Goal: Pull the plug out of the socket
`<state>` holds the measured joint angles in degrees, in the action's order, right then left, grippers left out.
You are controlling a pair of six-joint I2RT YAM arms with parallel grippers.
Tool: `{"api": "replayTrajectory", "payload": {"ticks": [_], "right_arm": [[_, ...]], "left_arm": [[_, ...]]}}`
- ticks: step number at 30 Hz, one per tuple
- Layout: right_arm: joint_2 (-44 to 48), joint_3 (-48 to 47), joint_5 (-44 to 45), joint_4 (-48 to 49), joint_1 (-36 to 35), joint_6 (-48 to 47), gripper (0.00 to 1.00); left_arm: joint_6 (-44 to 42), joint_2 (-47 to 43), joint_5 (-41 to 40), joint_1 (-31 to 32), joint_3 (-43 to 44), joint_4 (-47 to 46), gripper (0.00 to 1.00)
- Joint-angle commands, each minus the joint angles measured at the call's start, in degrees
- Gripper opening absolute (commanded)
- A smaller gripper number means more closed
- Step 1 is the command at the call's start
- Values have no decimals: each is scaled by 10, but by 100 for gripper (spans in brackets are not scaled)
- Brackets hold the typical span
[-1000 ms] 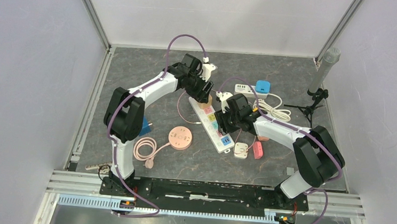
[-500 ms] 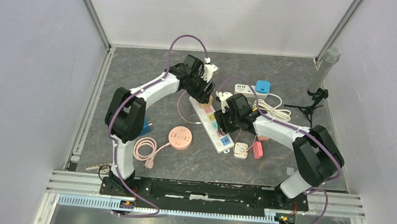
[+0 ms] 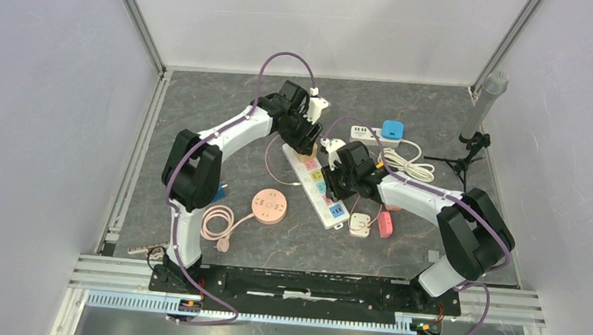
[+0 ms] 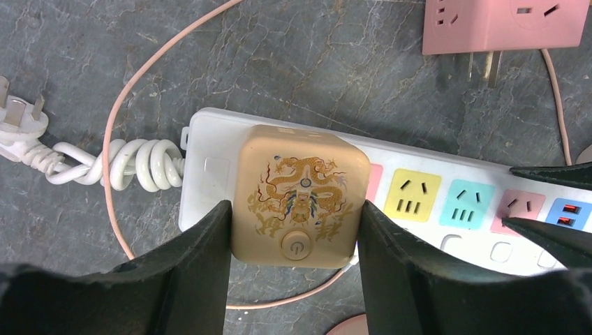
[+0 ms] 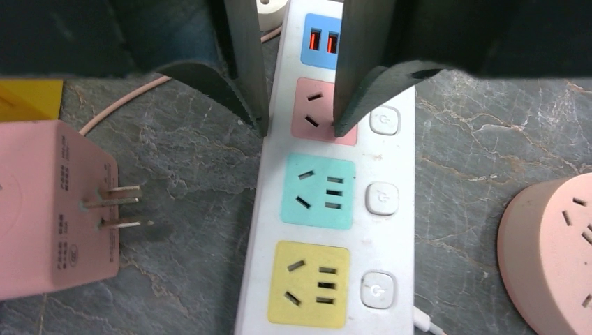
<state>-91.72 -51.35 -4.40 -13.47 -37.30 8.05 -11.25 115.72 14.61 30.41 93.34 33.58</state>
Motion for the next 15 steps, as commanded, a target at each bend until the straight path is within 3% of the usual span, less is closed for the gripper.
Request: {"api": "replayTrajectory", "payload": {"ticks": [1,8,15], "right_arm": [[-29,57,36,-32,0,-40,39],[-36,53,10,-42,-1,-63,39],[-82,2,19,-72,-1,-27,39]], "left_arm": [[-11,5,25,-5,43,36,12],[14,20,108,-19,77,54,11],[77,-22,-27,18,-19,-37,13]]}}
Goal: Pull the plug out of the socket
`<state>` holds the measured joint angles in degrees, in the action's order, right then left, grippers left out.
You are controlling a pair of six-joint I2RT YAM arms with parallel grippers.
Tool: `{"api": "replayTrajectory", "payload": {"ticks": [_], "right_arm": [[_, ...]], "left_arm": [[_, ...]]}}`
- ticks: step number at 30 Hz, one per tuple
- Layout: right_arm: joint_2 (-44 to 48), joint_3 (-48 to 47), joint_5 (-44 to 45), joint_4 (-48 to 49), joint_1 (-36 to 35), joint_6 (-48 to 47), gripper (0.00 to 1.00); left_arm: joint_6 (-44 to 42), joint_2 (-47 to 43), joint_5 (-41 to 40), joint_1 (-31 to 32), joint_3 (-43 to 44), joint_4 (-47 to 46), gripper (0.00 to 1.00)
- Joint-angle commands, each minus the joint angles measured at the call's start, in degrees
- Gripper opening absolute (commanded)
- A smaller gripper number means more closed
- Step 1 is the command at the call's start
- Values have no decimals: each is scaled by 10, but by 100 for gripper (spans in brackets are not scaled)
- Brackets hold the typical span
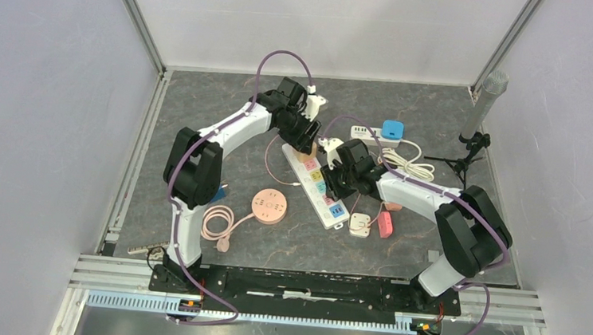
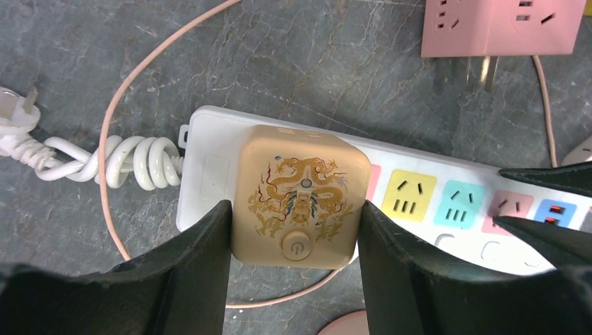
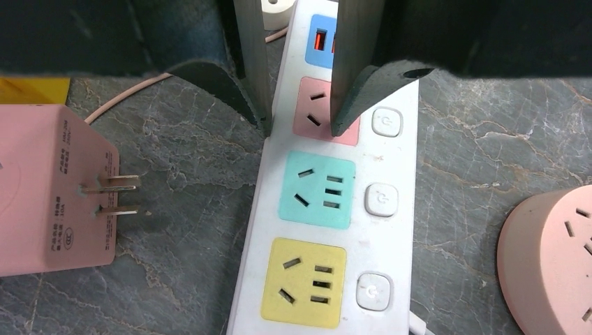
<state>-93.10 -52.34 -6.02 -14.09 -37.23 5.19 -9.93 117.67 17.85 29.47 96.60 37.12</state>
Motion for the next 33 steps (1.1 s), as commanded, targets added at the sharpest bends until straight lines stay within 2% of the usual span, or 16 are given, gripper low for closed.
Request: {"api": "replayTrajectory", "payload": {"ticks": [1,5,10,14,19,24,26,30,33], "right_arm": [[-70,10,36,-68,-3,3,39],[-70,19,38,-70,-2,-8,39],[-63,39,40,-68,-2,-22,39],[-63,40,41,-68,-2,-25,39],[-66,24,50,-64,-2,-6,39],[-75,1,47,-65,-2,5,39],[-75,3,49,-67,-3,4,39],[-68,24,50,-60,-2,3,39],[-69,26,47,-60,-2,3,39]], "left_arm": [[64,-51,-66,31,-70,-84,13],[46,-64,-59,27,-94,-71,13],[48,-49,38,-4,-15,7,13],[73,-41,89,-18,14,12,14],[101,-48,43,-11,8,-6,13],[124,-97,-6,11,-85,-83,12],[120,-107,2,5,-101,-82,12],[122,-109,72,-40,-89,-48,12],[114,-107,81,-50,-71,-30,12]]}}
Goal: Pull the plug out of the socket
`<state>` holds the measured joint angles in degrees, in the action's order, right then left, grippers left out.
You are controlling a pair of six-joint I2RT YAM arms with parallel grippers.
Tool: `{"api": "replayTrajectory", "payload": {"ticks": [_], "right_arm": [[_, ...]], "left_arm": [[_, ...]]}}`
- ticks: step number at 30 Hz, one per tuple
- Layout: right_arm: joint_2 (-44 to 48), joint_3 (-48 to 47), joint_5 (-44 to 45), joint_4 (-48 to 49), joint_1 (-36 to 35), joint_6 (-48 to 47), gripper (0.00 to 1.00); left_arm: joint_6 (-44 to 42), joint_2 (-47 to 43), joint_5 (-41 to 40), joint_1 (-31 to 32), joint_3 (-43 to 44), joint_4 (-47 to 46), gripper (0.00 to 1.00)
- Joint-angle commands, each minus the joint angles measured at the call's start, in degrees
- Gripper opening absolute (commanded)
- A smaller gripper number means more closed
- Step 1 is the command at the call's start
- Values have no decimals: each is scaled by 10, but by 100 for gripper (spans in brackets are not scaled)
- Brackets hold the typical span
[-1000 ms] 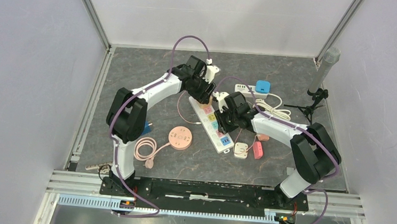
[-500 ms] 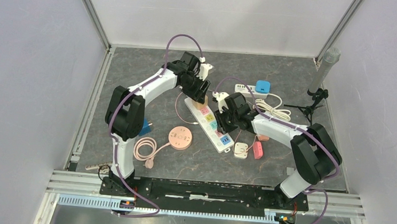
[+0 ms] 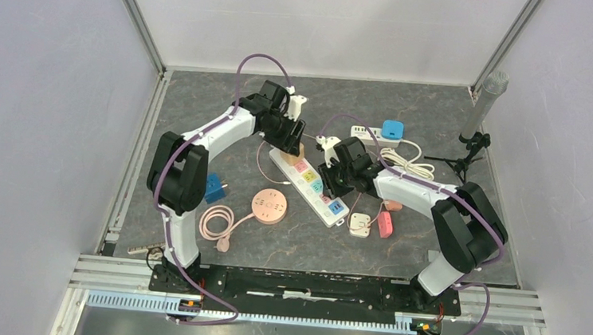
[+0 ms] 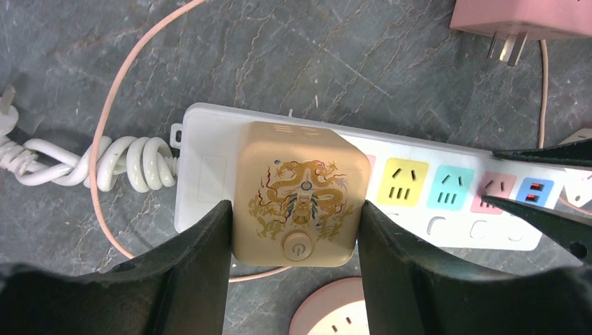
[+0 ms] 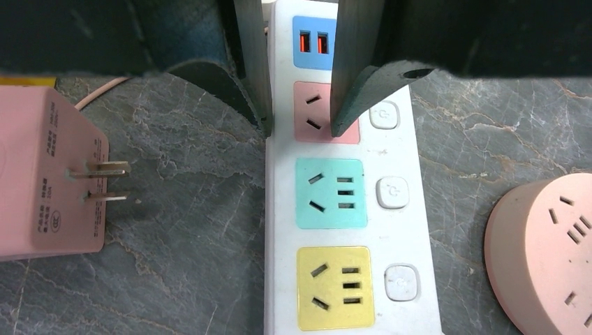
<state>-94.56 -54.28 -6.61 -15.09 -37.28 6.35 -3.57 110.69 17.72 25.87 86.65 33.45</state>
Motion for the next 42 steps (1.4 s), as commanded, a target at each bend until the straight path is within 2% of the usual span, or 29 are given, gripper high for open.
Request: {"api": "replayTrajectory", "payload": {"ticks": [1,4,8,13,18,21,23,28,32,42], "right_arm": [[-57,44,52,-50,-2,-9,39],[-61,38,49,-51,-2,-8,39],[-64,35,49,-53,-2,-7,39],[-63,38,49,-53,-2,-7,39],[-63,43,49,-51,-2,-7,39],[-64,42,48,-50,-2,-6,39],[-66,41,47,-49,-2,-6,39],[-67,41,48,-50,-2,-7,39],[-67,42,50,-51,-2,-9,39],[-65,46,52,-54,-2,-12,38]], "left_arm": [[53,-37,91,-14,34,7,12],[76,-32,112,-12,35,-6,12],[93,-33,98,-7,18,-20,13],[60,-44,77,-15,14,2,12],[96,-41,141,-33,38,11,12],[147,-44,176,-26,21,-32,10],[148,-50,146,-12,7,-43,10],[81,-58,-19,45,-14,-8,10],[64,-62,-33,47,-21,16,10],[78,-54,125,2,50,54,8]]}}
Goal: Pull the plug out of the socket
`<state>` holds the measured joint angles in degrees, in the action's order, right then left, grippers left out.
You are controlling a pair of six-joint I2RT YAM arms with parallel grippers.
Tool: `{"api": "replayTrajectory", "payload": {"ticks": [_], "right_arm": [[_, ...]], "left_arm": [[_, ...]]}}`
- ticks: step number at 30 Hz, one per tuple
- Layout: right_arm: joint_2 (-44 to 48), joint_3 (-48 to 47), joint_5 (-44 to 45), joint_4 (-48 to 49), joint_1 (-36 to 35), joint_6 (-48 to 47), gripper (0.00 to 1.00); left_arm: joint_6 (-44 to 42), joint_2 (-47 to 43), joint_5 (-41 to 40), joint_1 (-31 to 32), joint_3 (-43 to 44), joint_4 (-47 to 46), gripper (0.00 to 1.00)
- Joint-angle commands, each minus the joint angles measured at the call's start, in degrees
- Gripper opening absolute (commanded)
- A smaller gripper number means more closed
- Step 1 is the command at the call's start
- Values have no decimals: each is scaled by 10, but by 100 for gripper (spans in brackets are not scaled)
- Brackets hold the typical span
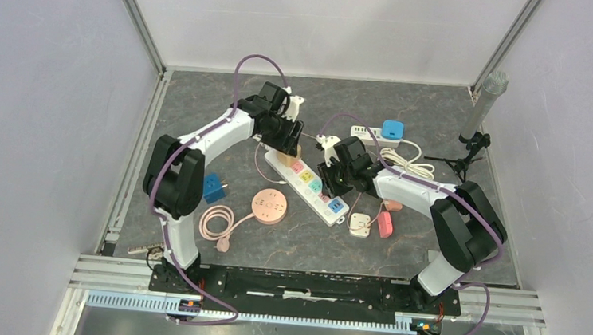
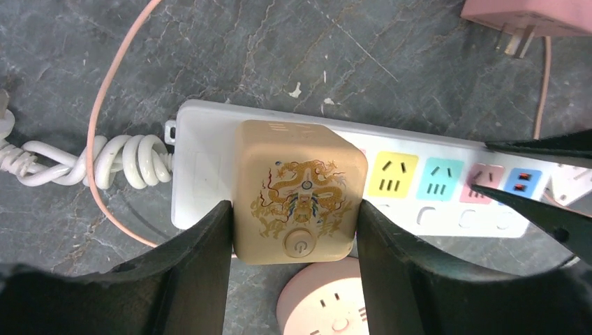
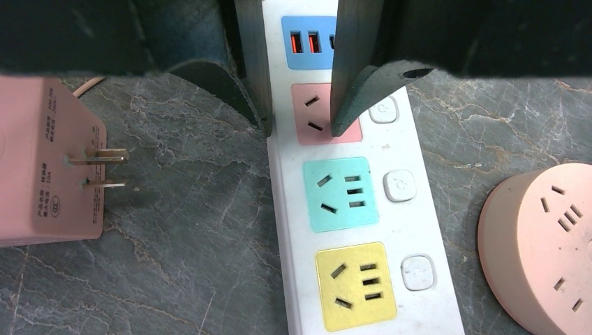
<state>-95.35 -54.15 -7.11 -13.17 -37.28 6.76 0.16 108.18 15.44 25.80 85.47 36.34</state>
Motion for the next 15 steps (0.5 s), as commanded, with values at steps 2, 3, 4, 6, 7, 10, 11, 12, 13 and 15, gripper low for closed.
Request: {"api": "replayTrajectory", "payload": {"ticks": [2,3,4,6,7,10,11,12,13,15], "right_arm": [[-56,47,57,-72,-2,-17,38],[-55,47,57,-72,-2,-17,38],[-55,48,57,-71,-2,-16,38],[-55,47,56,-69,-2,-15,38],[-55,46,55,-69,-2,-15,38],[-54,44,54,-68,-1,-15,38],[-54,43,55,-69,-2,-15,38],[-55,42,55,-69,-2,-14,38],[-54,42,55,-69,-2,-14,39],[-53,41,55,-67,-2,-12,39]], "left_arm": [[39,-30,155,-1,66,29,8],[39,-31,151,-1,66,29,8],[39,-30,139,-1,65,28,8],[45,-26,118,0,62,28,8],[49,-25,112,0,59,27,8],[59,-37,87,0,38,8,8],[59,-43,79,0,33,3,8],[59,-47,65,1,31,2,8],[58,-52,55,1,30,2,8],[58,-59,34,-2,30,2,8]]}}
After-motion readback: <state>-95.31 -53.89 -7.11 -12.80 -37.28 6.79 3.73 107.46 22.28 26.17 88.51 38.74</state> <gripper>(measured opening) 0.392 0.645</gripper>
